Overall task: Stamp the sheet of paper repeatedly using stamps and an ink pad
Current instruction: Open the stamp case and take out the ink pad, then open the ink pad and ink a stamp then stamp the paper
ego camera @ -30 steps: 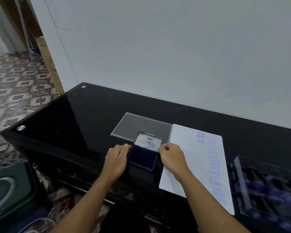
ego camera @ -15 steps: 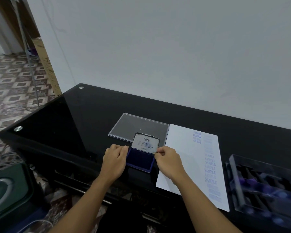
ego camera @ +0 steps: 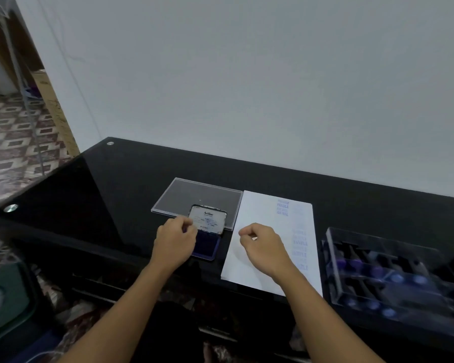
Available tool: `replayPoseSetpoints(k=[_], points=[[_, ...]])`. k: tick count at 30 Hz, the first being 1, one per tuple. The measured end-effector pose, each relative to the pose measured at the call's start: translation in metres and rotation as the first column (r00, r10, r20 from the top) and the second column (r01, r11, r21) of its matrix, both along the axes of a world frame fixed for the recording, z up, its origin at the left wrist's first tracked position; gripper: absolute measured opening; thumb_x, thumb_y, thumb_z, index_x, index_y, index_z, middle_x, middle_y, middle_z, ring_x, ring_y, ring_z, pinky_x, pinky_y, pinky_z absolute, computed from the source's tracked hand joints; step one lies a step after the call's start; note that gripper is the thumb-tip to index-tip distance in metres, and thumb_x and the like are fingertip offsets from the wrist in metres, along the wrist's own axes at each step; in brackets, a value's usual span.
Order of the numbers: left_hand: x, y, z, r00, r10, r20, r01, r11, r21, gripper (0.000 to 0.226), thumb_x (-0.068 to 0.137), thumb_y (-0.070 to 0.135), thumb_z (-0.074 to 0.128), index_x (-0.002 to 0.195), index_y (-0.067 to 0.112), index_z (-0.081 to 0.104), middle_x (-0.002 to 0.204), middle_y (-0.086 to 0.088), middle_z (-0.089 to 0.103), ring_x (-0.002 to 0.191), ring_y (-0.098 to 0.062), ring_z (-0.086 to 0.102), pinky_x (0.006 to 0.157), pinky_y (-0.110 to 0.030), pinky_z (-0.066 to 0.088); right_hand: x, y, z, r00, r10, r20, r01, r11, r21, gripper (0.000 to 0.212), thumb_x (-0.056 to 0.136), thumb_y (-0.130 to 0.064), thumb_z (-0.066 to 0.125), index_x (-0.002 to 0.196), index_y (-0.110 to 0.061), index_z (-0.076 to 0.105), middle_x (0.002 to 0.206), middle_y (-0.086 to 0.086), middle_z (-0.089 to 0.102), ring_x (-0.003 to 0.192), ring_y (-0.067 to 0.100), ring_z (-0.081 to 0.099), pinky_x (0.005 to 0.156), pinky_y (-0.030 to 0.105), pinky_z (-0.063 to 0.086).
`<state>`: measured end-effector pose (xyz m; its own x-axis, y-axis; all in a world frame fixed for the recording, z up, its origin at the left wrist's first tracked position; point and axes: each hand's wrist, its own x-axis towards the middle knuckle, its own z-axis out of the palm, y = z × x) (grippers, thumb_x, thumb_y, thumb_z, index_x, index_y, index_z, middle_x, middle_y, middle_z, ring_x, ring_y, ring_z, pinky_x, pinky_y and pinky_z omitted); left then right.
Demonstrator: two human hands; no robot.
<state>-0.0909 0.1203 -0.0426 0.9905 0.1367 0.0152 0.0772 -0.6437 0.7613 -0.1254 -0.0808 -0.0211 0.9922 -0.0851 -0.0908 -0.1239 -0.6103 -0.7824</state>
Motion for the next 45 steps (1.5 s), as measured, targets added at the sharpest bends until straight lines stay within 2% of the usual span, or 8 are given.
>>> replayPoseSetpoints(k=[5,10,16,25,30,33,39,45], points=[[-0.018,-0.062,0.029,0.985,-0.149,0.085,0.153,0.987,-0.046,0.020,0.096,0.016,0.053,0.101,0.005,0.069,0.092,-0.006,0.067,0.087,-0.023,0.062,0.081,-0.037,0.051,-0.028,-0.042,0.011,0.998,-0.057,0.029,0.056,0.998,0.029,0.023,0.100,-0.019,0.052,0.113,-0.019,0.070,0.112,-0.012,0.065,0.104,0.005,0.058,0.077,0.012,0.041],[-0.030,-0.117,0.035,0.948,-0.301,0.104,0.308,0.950,-0.052,0.027,0.098,0.027,0.051,0.122,0.020,0.061,0.120,0.006,0.059,0.108,-0.012,0.055,0.093,-0.029,0.045,-0.057,-0.091,0.021,0.984,-0.169,0.051,0.168,0.985,0.029,0.021,0.096,-0.020,0.053,0.105,-0.021,0.073,0.106,-0.016,0.068,0.098,0.003,0.061,0.072,0.014,0.043],[-0.049,-0.179,0.036,0.896,-0.428,0.120,0.435,0.899,-0.040,0.025,0.100,0.029,0.050,0.121,0.021,0.060,0.124,0.006,0.058,0.106,-0.007,0.051,0.090,-0.023,0.039,-0.090,-0.146,0.030,0.953,-0.295,0.072,0.295,0.955,0.002,0.017,0.096,-0.021,0.055,0.094,-0.023,0.072,0.085,-0.011,0.070,0.073,0.006,0.063,0.059,0.020,0.043],[-0.074,-0.250,0.019,0.805,-0.583,0.108,0.580,0.812,0.061,0.029,0.096,0.026,0.049,0.121,0.021,0.062,0.123,0.006,0.056,0.117,-0.011,0.047,0.091,-0.019,0.033,-0.116,-0.205,0.030,0.912,-0.407,0.049,0.410,0.909,-0.073,0.015,0.096,-0.019,0.057,0.091,-0.022,0.071,0.084,-0.008,0.070,0.076,0.011,0.063,0.060,0.022,0.045],[-0.075,-0.270,-0.003,0.743,-0.666,0.056,0.647,0.738,0.193,0.036,0.097,0.029,0.043,0.127,0.018,0.058,0.143,0.004,0.046,0.137,-0.018,0.036,0.109,-0.031,0.034,-0.116,-0.218,0.021,0.928,-0.372,-0.033,0.345,0.888,-0.303,0.022,0.095,-0.020,0.048,0.090,-0.022,0.069,0.086,-0.003,0.072,0.080,0.017,0.065,0.067,0.031,0.054],[-0.081,-0.272,-0.010,0.712,-0.701,-0.039,0.683,0.679,0.271,0.050,0.102,0.034,0.037,0.150,0.020,0.036,0.162,0.002,0.021,0.151,-0.019,0.012,0.121,-0.042,0.022,-0.115,-0.219,0.017,0.939,-0.313,-0.141,0.226,0.874,-0.430,0.024,0.094,-0.023,0.046,0.096,-0.021,0.069,0.097,0.003,0.071,0.091,0.022,0.064,0.079,0.037,0.056],[-0.087,-0.271,-0.023,0.714,-0.699,-0.029,0.670,0.671,0.317,0.054,0.105,0.036,0.029,0.156,0.025,0.018,0.165,0.008,0.008,0.151,-0.018,0.004,0.121,-0.043,0.021,-0.109,-0.210,0.012,0.919,-0.251,-0.303,0.012,0.788,-0.616,0.042,0.096,-0.041,0.041,0.122,-0.018,0.064,0.131,0.013,0.060,0.125,0.030,0.049,0.100,0.044,0.047],[-0.086,-0.270,-0.025,0.717,-0.697,-0.020,0.668,0.678,0.306,0.053,0.104,0.037,0.029,0.156,0.028,0.019,0.165,0.010,0.008,0.151,-0.018,0.005,0.119,-0.045,0.023,-0.107,-0.205,0.017,0.896,-0.258,-0.362,-0.032,0.774,-0.632,0.046,0.100,-0.042,0.036,0.128,-0.016,0.061,0.142,0.016,0.052,0.136,0.032,0.038,0.107,0.047,0.039]])
